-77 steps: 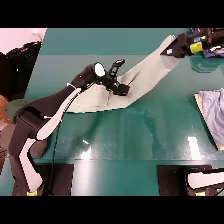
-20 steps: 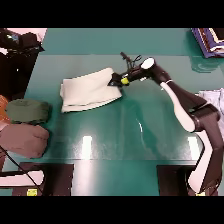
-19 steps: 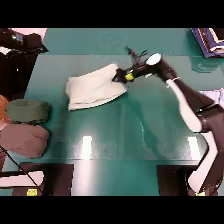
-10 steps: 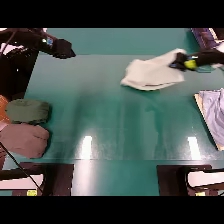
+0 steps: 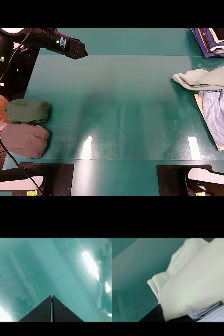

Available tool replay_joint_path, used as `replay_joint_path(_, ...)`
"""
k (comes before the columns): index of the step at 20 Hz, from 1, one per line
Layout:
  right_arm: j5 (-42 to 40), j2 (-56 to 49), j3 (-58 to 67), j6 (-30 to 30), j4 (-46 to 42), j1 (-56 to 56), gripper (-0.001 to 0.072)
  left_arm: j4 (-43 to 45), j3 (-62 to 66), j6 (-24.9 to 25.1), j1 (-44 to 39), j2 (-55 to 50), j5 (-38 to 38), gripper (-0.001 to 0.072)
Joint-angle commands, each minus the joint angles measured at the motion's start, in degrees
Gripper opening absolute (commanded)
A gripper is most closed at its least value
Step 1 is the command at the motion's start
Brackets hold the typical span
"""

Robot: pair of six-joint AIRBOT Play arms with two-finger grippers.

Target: Fold the shirts.

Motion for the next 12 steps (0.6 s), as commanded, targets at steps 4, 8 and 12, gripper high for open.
replay_joint_path(4,-0.4,0.4,11.4,-2.8,0.6,-3.7,0.0011,-0.3,0.0,-0.2,-0.4,0.0,0.4,0.0025)
replay_joint_path(8,4.9,0.4,18.1,-3.9,0.7,-6.7,0.0011,-0.2,0.0,-0.2,-0.4,0.0,0.0,0.0025)
replay_joint_path(12,15.4,0.5,20.6,-5.0,0.5,-10.3,0.0011,-0.2,0.0,-0.2,-0.4,0.0,-0.2,0.0025)
